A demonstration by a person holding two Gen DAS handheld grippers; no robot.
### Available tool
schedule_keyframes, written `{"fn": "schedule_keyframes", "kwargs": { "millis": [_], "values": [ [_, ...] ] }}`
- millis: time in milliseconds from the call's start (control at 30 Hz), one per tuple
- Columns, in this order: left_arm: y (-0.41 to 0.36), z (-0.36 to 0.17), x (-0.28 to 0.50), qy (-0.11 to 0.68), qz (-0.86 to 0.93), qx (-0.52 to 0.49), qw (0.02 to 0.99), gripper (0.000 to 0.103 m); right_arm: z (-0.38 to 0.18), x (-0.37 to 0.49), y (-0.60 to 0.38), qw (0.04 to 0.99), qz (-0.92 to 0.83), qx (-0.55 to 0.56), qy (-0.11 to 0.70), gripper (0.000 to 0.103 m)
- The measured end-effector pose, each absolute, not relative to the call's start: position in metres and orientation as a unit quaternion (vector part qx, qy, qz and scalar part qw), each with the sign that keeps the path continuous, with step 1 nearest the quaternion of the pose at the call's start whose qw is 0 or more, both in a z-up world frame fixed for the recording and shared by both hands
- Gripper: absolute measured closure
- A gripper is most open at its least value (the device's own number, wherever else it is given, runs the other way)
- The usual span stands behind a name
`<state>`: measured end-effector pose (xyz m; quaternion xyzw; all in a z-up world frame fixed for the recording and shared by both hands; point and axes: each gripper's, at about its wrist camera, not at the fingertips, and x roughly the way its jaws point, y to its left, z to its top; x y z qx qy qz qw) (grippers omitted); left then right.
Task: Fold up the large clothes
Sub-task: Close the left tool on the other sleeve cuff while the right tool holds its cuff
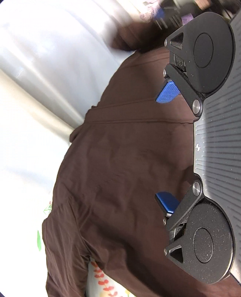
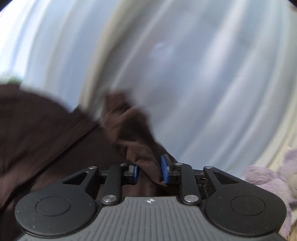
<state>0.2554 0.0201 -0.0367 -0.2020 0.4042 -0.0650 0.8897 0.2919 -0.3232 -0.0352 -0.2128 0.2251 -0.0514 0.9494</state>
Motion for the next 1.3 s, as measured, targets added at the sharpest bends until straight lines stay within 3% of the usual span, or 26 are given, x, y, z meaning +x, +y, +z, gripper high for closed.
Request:
{"fn": "schedule_keyframes", "kwargs": {
  "millis": [100,133,167,233,333,433,500,567,633,767,1033,1100,1233,1300],
  "values": [
    [0.023,-0.034,0.263,0.404,-0.074,-0.203,0.889,0.0,-0.082,0.308,-0.292,0.905,-0.039,-0.286,0.313,0.065],
    [0.024,-0.033,0.264,0.402,-0.08,-0.203,0.889,0.0,-0.085,0.304,-0.288,0.904,-0.035,-0.296,0.308,0.046],
    [0.024,-0.031,0.265,0.399,-0.087,-0.204,0.89,0.0,-0.08,0.296,-0.287,0.911,-0.024,-0.287,0.295,0.021],
    [0.022,-0.029,0.27,0.394,-0.1,-0.208,0.89,0.0,-0.063,0.279,-0.29,0.93,-0.004,-0.257,0.262,0.004],
    [0.01,-0.028,0.285,0.402,-0.128,-0.221,0.879,0.0,-0.039,0.262,-0.304,0.948,-0.002,-0.207,0.243,0.004],
    [-0.014,-0.033,0.304,0.419,-0.168,-0.231,0.862,0.0,-0.031,0.244,-0.344,0.969,-0.019,-0.064,0.239,0.007],
    [-0.033,-0.037,0.317,0.427,-0.194,-0.237,0.851,0.0,-0.034,0.23,-0.372,0.971,-0.04,0.037,0.234,0.02],
    [-0.053,-0.045,0.33,0.436,-0.235,-0.253,0.831,0.0,-0.044,0.214,-0.398,0.963,-0.064,0.126,0.229,0.043],
    [-0.07,-0.055,0.343,0.453,-0.262,-0.281,0.805,0.0,-0.059,0.211,-0.425,0.948,-0.083,0.2,0.234,0.057],
    [-0.089,-0.075,0.359,0.478,-0.271,-0.314,0.774,0.0,-0.081,0.204,-0.466,0.907,-0.096,0.337,0.232,0.074],
    [-0.109,-0.087,0.365,0.493,-0.287,-0.352,0.742,0.002,-0.109,0.193,-0.519,0.806,-0.063,0.561,0.178,0.072],
    [-0.11,-0.091,0.369,0.498,-0.281,-0.353,0.74,0.011,-0.111,0.187,-0.524,0.783,-0.057,0.598,0.165,0.068],
    [-0.109,-0.104,0.379,0.516,-0.272,-0.377,0.72,0.026,-0.117,0.173,-0.534,0.728,-0.035,0.675,0.11,0.049],
    [-0.109,-0.106,0.382,0.516,-0.27,-0.377,0.721,0.038,-0.122,0.172,-0.538,0.696,-0.019,0.713,0.081,0.047]
  ]
}}
